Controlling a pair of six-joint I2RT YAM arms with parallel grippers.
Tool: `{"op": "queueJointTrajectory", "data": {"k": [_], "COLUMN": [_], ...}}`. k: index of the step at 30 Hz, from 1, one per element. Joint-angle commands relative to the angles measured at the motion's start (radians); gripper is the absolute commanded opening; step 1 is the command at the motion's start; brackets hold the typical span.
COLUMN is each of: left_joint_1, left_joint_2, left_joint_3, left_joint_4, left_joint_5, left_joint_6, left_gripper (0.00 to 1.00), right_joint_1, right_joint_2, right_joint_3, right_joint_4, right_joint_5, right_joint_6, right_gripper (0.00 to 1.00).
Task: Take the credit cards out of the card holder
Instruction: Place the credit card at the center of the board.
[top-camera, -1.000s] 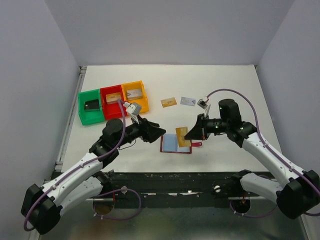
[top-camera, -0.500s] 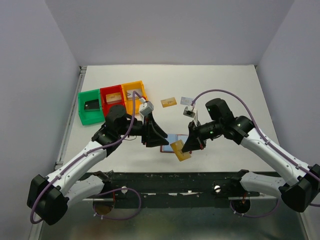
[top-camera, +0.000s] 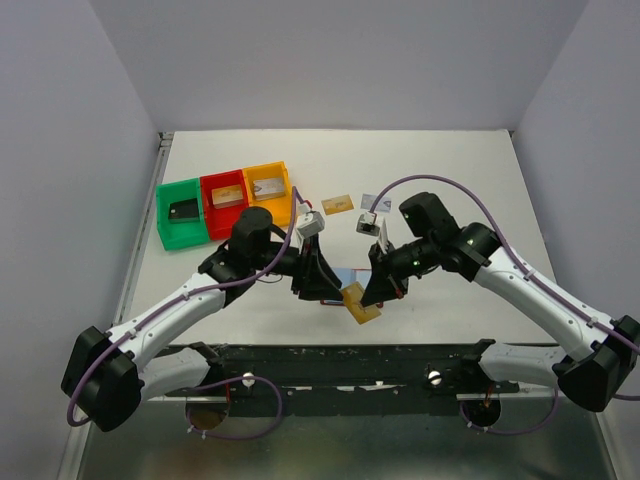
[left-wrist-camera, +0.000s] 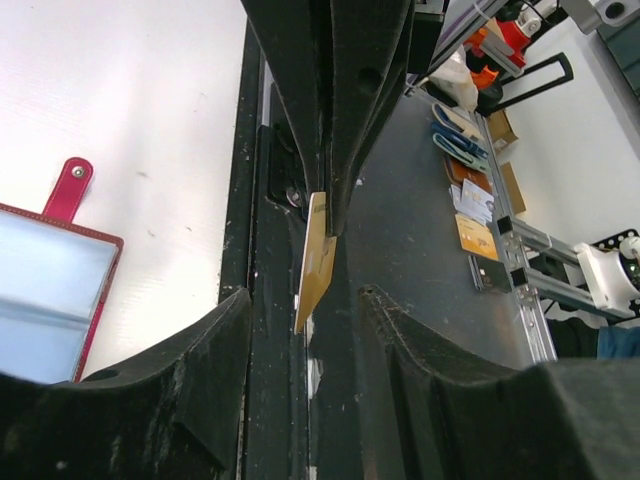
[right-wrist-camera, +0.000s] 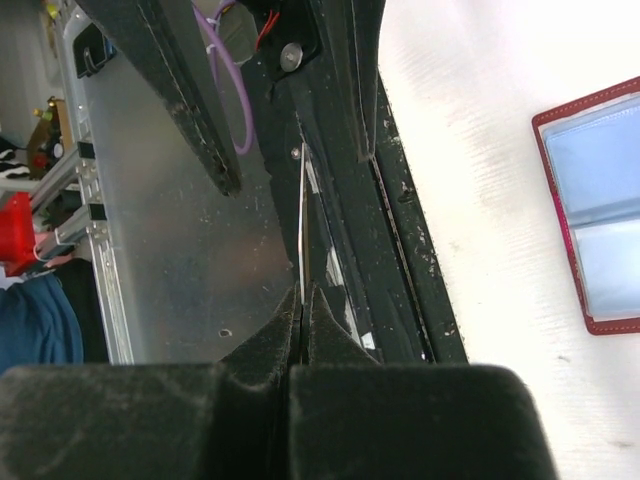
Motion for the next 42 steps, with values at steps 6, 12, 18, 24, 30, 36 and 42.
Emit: {"op": "queueJointTrajectory", "data": {"k": [6, 12, 18, 24, 30, 36, 42], "left_joint_1": [-0.045, -0.065, -0.073, 0.004, 0.082, 0.083, 0.087], "left_joint_2": [0.031, 0.042, 0.016, -0.037, 0.043, 0.287, 0.520], "left_joint_3": [0.047, 0.047, 0.028, -0.030, -0.076, -0.027, 0.076], "left_joint_4": [-0.037, -0.052, -0.037, 0.061, 0.185, 0.332, 0.395], "left_joint_5": [0.041, 0.052, 0.008, -0.247, -0.728, -0.930, -1.003], "left_joint_6": [0.072, 0.086, 0.089, -0.032, -0.339, -0.519, -0.575], "left_gripper": [0.40, 0.11, 0.00, 0.00, 0.00, 0.00, 0.00], "right_joint_1": [0.020, 0.020, 0.020, -0.018, -0.020, -0.021, -0.020], "right_joint_2": [0.008, -0.001, -0.036, -0.170, -0.332, -0.472, -0.458], "right_joint_3": [0.045, 0.043, 0.051, 0.081, -0.018, -0.266, -0.362], "right_joint_4": [-0.044, -0.036, -0.019, 0.027, 0.178, 0.369, 0.389], "right_joint_5": [0.025, 0.007, 0.147, 0.596, 0.954, 0.999, 0.912], "right_joint_6": [-0.039, -0.039, 0.032, 0.197, 0.281, 0.422, 0.447], "right_gripper": [0.00, 0.00, 0.48, 0.68, 0.68, 0.68, 0.67]}}
